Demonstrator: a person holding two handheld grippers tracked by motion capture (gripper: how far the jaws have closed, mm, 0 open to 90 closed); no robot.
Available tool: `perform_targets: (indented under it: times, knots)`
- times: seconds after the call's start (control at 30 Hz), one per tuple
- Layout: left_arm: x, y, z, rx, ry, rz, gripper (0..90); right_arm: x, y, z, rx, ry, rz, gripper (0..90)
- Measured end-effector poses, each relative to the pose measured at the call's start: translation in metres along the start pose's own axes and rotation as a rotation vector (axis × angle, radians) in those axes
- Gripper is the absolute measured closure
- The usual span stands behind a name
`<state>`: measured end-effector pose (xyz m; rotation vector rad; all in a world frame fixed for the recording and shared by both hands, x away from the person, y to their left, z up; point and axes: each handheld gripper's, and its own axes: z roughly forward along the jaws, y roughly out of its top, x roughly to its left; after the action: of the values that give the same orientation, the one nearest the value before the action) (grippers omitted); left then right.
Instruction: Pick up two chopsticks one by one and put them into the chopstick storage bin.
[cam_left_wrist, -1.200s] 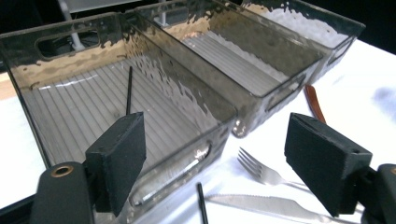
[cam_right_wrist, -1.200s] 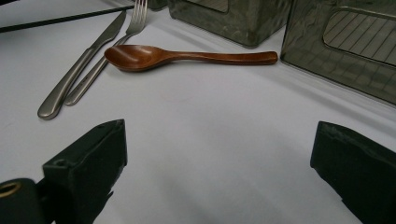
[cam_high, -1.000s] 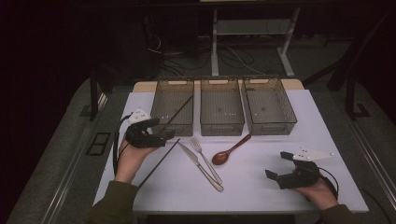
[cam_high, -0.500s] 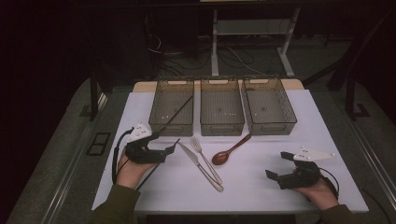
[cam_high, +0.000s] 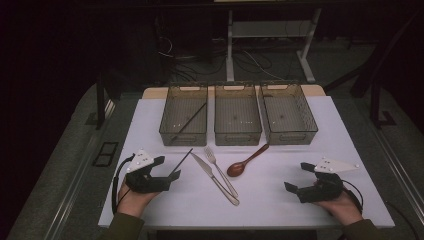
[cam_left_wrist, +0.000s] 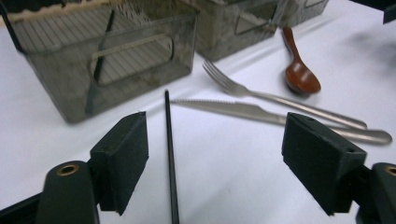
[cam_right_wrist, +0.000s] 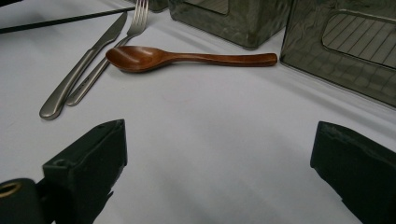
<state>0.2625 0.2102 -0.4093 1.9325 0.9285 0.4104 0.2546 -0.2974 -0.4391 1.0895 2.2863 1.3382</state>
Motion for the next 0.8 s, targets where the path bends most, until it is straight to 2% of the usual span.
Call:
perform_targets:
  times: [0.2,0.3,0.47,0.67,0.8]
  knots:
    - [0.003,-0.015,-0.005,0.039,-0.002,-0.009,34.0,0.000,0.000,0.001,0.003,-0.002,-0.002,3.3]
    - [0.007,-0.020,-0.004,0.048,0.006,-0.028,44.0,0.000,0.000,0.001,0.004,-0.003,-0.002,3.3]
    - [0.011,-0.025,0.001,0.103,0.011,-0.035,56.8,0.000,0.000,0.001,0.004,-0.003,-0.003,3.3]
    - [0.014,-0.030,0.005,0.173,0.023,-0.034,66.6,0.000,0.000,0.001,0.005,-0.004,-0.004,3.3]
    - [0.016,-0.032,0.006,0.190,0.020,-0.034,72.2,0.000,0.000,0.001,0.004,-0.002,-0.005,3.3]
